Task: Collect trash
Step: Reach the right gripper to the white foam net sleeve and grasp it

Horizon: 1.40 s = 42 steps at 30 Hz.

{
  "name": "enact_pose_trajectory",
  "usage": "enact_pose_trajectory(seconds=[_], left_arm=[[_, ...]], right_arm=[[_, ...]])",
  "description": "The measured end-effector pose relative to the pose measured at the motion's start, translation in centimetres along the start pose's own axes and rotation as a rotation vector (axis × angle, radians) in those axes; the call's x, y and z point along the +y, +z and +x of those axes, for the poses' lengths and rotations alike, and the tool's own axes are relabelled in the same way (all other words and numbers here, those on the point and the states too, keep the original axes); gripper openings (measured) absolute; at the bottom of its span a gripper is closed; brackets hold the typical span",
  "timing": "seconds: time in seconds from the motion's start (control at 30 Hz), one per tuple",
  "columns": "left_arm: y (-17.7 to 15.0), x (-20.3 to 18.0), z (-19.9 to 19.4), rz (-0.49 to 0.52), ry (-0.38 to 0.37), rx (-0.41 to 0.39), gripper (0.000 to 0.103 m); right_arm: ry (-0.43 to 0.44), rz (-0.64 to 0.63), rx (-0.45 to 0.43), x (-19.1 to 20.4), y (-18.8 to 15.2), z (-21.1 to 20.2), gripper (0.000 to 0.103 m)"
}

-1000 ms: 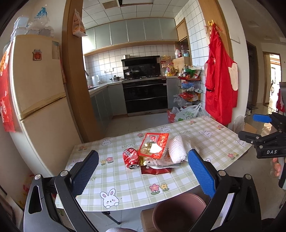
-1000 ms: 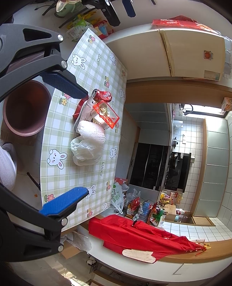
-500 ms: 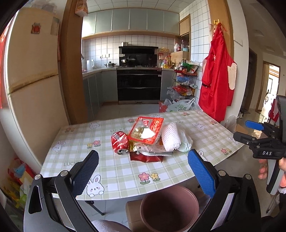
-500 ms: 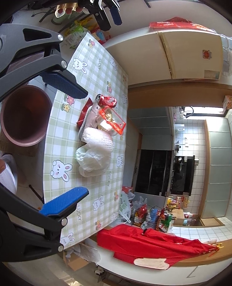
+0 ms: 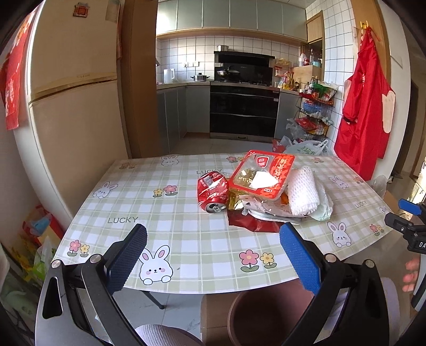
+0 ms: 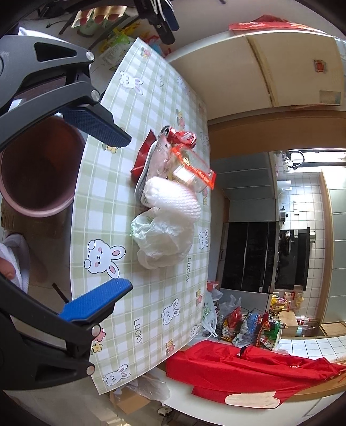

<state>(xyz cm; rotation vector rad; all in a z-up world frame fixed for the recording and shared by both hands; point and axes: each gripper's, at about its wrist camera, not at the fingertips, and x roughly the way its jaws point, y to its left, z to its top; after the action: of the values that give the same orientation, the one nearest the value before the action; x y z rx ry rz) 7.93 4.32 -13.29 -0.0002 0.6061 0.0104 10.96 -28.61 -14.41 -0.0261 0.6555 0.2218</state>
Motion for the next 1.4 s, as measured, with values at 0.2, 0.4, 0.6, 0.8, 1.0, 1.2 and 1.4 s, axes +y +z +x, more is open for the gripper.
enact_pose_trajectory(seconds=[0.2, 0.4, 0.6, 0.8, 1.0, 1.2, 1.4], left_arm=[[-0.7, -0.1, 3.1, -0.018, 0.017, 0.080, 0.098], [-1.0, -0.3, 5.3, -0.017, 0.073, 0.100, 0.098], [-1.0, -0.5, 7.3, -0.004, 0.078, 0.120, 0.098], [-0.6, -1.0, 9.3, -0.006, 0.099, 0.135, 0.098], [-0.5, -0.7, 10.7, -0.026, 0.109, 0.140, 0.097], [-1.2, -1.1, 12.0, -0.032, 0.066, 0.171, 0.092], [-1.5, -1.1, 12.7, -0.053, 0.038, 0.193, 0.092]], right_arm=[[-0.034, -0.031, 0.043, -0.5, -0.4, 2.8, 0.097], [-0.036, 0.038, 0.069, -2.3, -0.7, 5.2, 0.097], [0.012, 0.048, 0.084, -2.9, -0.2, 7.9, 0.097], [0.092, -0.045, 0.049, -0.4, 1.4, 11.3, 0.081], [0.164, -0.034, 0.033, 1.7, 3.2, 15.8, 0.076], [0.154, 0.016, 0.064, 2.5, 3.7, 19.5, 0.071], [0.160, 0.098, 0.098, 1.9, 3.2, 19.7, 0.030]])
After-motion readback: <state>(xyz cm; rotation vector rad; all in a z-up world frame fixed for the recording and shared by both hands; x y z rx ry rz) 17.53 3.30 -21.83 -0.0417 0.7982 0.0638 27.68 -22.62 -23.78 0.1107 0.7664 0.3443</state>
